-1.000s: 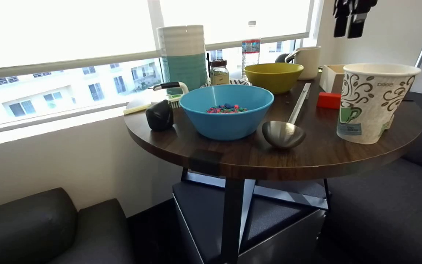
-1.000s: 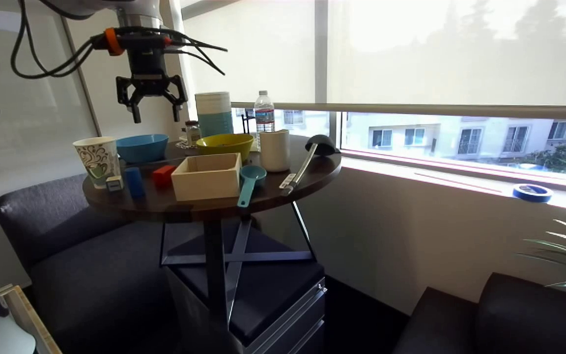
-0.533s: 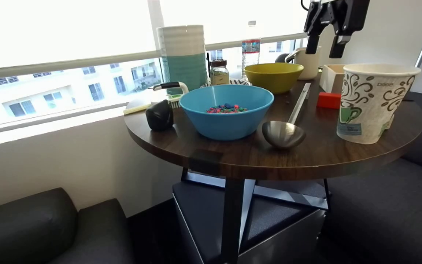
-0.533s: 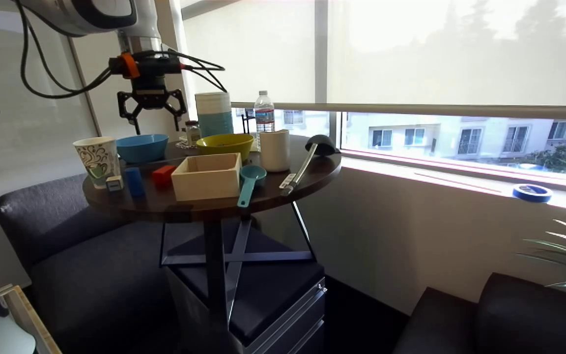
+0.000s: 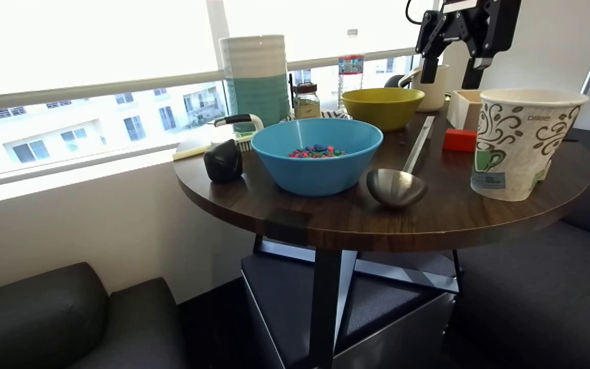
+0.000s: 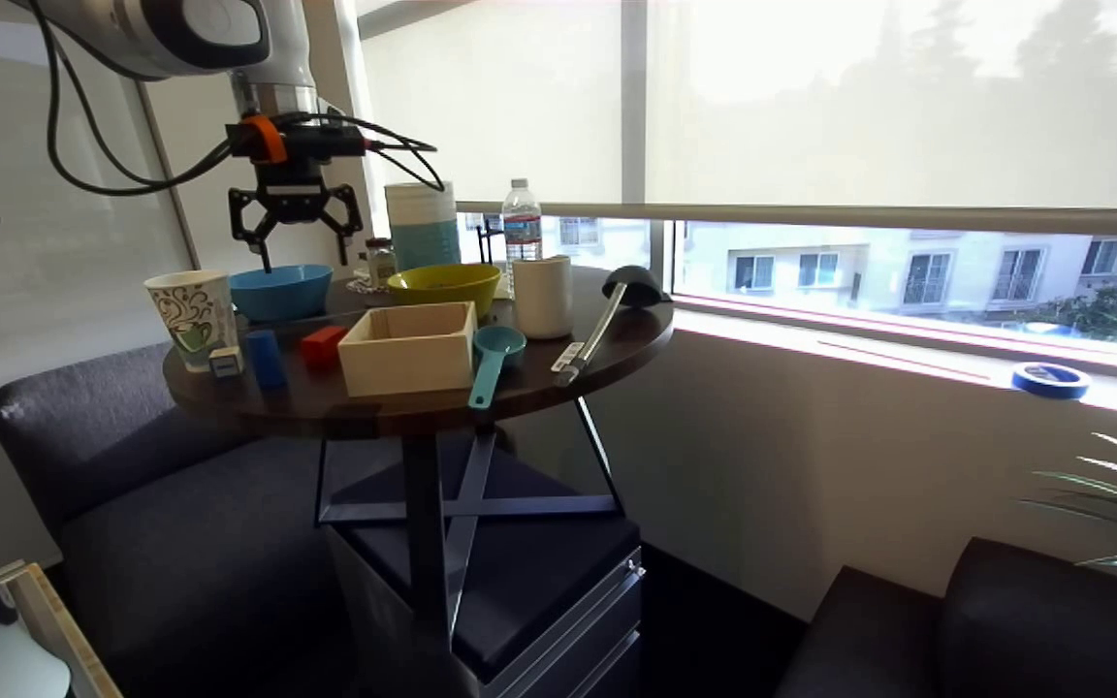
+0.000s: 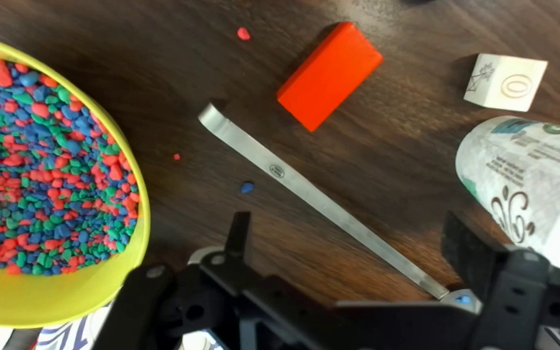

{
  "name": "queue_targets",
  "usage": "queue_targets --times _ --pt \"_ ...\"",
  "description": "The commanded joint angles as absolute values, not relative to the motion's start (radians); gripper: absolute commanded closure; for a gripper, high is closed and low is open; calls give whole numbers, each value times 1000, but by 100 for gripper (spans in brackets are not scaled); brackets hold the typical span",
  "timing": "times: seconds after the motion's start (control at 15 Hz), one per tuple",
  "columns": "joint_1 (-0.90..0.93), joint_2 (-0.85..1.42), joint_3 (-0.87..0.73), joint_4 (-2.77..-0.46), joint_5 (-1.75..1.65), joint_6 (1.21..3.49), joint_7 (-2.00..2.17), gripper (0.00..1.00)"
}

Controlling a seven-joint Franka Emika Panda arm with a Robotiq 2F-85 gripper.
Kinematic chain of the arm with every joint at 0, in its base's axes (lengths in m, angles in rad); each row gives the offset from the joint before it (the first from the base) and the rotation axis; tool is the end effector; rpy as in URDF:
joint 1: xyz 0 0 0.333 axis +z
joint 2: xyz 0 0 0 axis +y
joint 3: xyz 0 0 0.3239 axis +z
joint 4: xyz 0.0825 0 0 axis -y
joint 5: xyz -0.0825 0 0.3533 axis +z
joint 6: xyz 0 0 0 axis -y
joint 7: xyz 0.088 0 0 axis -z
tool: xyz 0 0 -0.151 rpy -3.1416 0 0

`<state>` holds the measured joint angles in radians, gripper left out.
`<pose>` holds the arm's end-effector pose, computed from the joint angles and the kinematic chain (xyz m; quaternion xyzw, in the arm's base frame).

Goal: Use the ladle to move some of the yellow bowl's contents to the blue bowl

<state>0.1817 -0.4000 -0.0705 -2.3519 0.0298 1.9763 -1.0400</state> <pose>0.3976 0.0463 0.4595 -0.8402 -0.5415 -0.0227 0.0194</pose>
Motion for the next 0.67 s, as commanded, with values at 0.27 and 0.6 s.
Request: queue_targets --times 0.27,0.6 --pt "172 -382 -63 -2360 34 1983 -1100 0" --pt "183 -388 -56 -2382 47 2033 -1207 0"
